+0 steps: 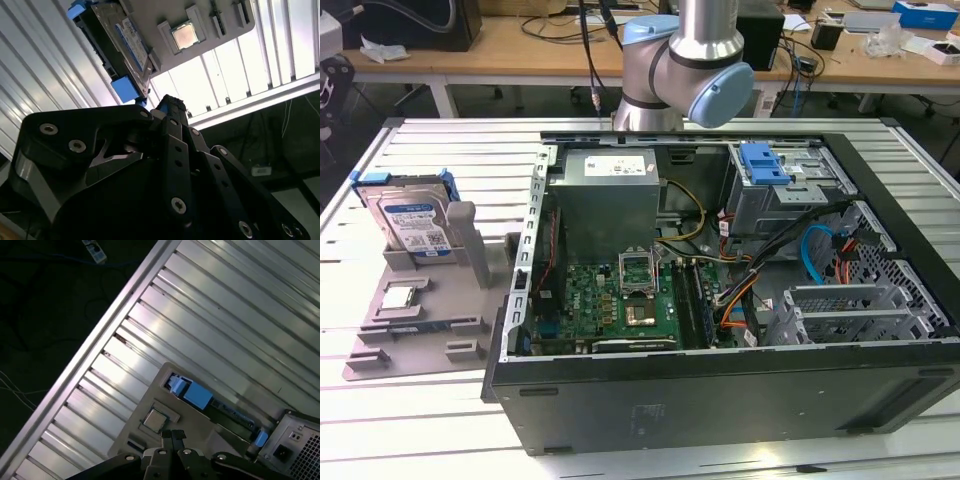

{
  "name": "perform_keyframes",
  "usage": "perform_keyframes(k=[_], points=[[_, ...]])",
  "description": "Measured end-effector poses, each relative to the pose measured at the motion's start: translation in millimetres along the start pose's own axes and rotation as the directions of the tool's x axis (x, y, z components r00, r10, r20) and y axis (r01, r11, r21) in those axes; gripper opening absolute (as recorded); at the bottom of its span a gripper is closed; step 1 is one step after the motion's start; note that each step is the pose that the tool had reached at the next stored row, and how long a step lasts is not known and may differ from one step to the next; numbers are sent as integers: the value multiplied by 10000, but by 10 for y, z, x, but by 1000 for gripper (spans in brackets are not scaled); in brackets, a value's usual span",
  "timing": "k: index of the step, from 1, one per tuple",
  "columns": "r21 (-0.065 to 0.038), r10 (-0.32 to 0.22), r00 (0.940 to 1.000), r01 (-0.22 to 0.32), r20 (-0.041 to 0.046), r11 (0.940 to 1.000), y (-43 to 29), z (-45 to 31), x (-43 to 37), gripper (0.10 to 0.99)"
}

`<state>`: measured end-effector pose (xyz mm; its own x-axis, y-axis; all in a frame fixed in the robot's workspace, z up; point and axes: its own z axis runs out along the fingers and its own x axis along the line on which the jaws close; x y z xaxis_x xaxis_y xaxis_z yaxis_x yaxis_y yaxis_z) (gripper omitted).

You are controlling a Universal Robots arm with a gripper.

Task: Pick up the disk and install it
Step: 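Pick up the disk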

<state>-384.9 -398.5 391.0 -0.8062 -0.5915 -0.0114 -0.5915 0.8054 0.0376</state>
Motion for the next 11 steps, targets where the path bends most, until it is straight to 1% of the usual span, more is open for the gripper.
perform_keyframes(k=[5, 7, 9, 11], points=[[-9, -680, 9977, 680, -25, 9977, 0, 0, 0, 106], [-17, -1194, 9928, 1194, -44, 9928, 0, 0, 0, 106], [-21, -1463, 9892, 1463, -54, 9892, 0, 0, 0, 106], [-26, -1765, 9843, 1765, -64, 9843, 0, 0, 0, 106]])
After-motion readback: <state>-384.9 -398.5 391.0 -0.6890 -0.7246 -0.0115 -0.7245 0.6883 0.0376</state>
